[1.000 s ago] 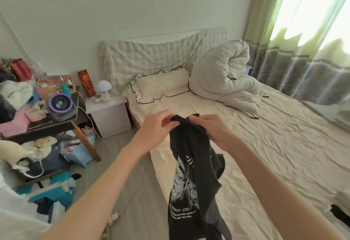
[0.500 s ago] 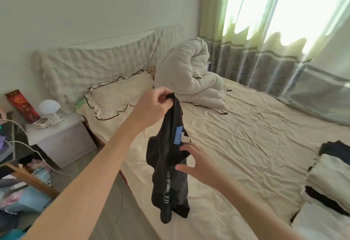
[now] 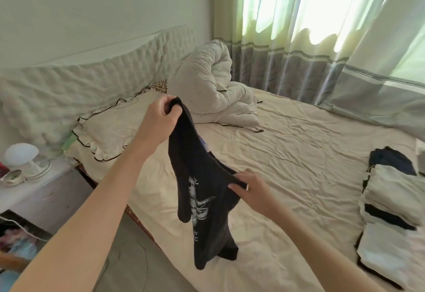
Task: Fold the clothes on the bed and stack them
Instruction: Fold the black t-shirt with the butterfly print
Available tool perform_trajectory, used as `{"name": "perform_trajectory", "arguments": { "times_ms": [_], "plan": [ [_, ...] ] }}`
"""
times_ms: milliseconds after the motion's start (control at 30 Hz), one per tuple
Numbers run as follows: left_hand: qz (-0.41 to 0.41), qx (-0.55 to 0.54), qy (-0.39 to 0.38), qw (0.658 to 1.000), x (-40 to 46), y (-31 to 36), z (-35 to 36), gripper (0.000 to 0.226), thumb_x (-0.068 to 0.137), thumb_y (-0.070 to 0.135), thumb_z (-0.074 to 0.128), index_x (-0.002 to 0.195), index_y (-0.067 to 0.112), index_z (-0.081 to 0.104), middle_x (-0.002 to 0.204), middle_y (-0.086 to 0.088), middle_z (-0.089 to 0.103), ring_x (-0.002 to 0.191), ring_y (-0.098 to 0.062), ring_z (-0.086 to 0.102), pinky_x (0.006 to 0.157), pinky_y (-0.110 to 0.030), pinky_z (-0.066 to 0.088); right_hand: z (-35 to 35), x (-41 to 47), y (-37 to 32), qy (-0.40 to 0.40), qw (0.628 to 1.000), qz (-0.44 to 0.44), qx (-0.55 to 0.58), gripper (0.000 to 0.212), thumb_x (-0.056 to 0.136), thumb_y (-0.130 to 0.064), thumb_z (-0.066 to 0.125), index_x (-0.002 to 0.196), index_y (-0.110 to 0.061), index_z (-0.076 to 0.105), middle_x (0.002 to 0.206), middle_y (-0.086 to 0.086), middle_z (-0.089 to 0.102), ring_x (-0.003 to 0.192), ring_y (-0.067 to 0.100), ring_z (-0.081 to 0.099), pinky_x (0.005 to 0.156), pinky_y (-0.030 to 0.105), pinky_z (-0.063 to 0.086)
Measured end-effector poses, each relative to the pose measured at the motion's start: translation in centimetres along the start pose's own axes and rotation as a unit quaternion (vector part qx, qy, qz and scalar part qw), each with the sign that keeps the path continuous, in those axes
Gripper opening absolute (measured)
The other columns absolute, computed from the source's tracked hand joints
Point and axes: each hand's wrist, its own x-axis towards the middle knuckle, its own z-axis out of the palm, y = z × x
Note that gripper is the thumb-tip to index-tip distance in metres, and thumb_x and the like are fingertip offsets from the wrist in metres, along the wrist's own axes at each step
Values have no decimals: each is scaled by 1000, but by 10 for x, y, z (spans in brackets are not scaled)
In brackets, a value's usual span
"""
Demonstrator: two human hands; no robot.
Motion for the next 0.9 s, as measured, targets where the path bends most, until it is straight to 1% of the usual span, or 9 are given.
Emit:
{"name": "perform_trajectory", "arguments": {
  "times_ms": [133, 233, 300, 433, 533, 633, 733, 833, 900],
  "plan": [
    [-45, -7, -141, 989, -17, -11, -17, 20, 93, 5, 51, 86, 20, 62, 73, 4, 66, 68, 2, 61, 62, -7, 44, -69, 9, 12, 185, 979, 79, 36, 27, 80, -1, 69, 86, -27, 73, 87, -7, 52, 87, 12, 49, 79, 19, 38],
    [-108, 42, -399, 909, -37, -15, -17, 13, 92, 17, 57, 99, 19, 67, 93, 4, 73, 91, -10, 67, 80, -19, 50, -105, 17, 5, 199, 970, 91, 101, 46, 75, 14, 61, 83, -31, 69, 88, -1, 64, 78, -2, 59, 71, 5, 41],
    [-110, 49, -465, 877, -43, -12, -1, 19, 91, 28, 57, 105, 20, 67, 98, 4, 73, 94, -10, 67, 82, -20, 51, -113, 22, -4, 178, 966, 73, 173, 51, 72, 21, 56, 85, -26, 70, 84, 0, 69, 69, -9, 61, 66, 4, 44],
    [-23, 7, -309, 951, -40, 2, 55, 28, 90, 29, 59, 118, 24, 59, 111, 8, 67, 103, -4, 63, 86, -17, 50, -114, 27, -23, 140, 971, -11, 194, 45, 73, 18, 62, 87, -22, 73, 71, -21, 70, 71, -11, 63, 69, 5, 46],
    [-11, -94, -317, 944, -43, 17, 93, 29, 90, 16, 61, 119, 19, 59, 111, 4, 67, 100, -3, 64, 85, -17, 50, -116, 26, -36, 151, 967, -60, 197, 49, 71, 6, 64, 76, -43, 71, 77, -20, 69, 76, -7, 62, 71, 7, 45],
    [-5, -97, -277, 956, -51, 26, 120, 5, 86, 15, 66, 91, 14, 68, 89, -7, 71, 85, -15, 66, 82, -39, 53, -126, 22, -35, 206, 959, -32, 193, 37, 71, -4, 58, 74, -39, 68, 74, -16, 64, 66, -5, 56, 60, 10, 44],
    [5, -83, -216, 973, -50, 30, 136, 7, 83, 14, 69, 90, 13, 67, 91, -8, 70, 88, -23, 67, 85, -41, 54, -129, 5, -19, 221, 948, 49, 224, 16, 86, -13, 64, 81, -28, 60, 70, -11, 60, 56, -2, 55, 55, 15, 45],
    [-9, -83, -205, 975, -47, 33, 144, 11, 83, 15, 70, 92, 11, 63, 95, -9, 68, 87, -24, 67, 76, -34, 57, -121, -21, 7, 135, 965, 108, 198, 5, 90, -34, 59, 88, -29, 60, 78, -15, 67, 72, -5, 62, 64, 12, 47],
    [-13, -96, -203, 974, -46, 36, 148, 14, 83, 13, 69, 89, 18, 58, 96, -6, 66, 81, -19, 67, 63, -23, 56, -115, -35, 26, 45, 982, 146, 114, 9, 86, -33, 65, 92, -25, 62, 84, -10, 69, 82, 8, 65, 71, 20, 48]
  ]
}}
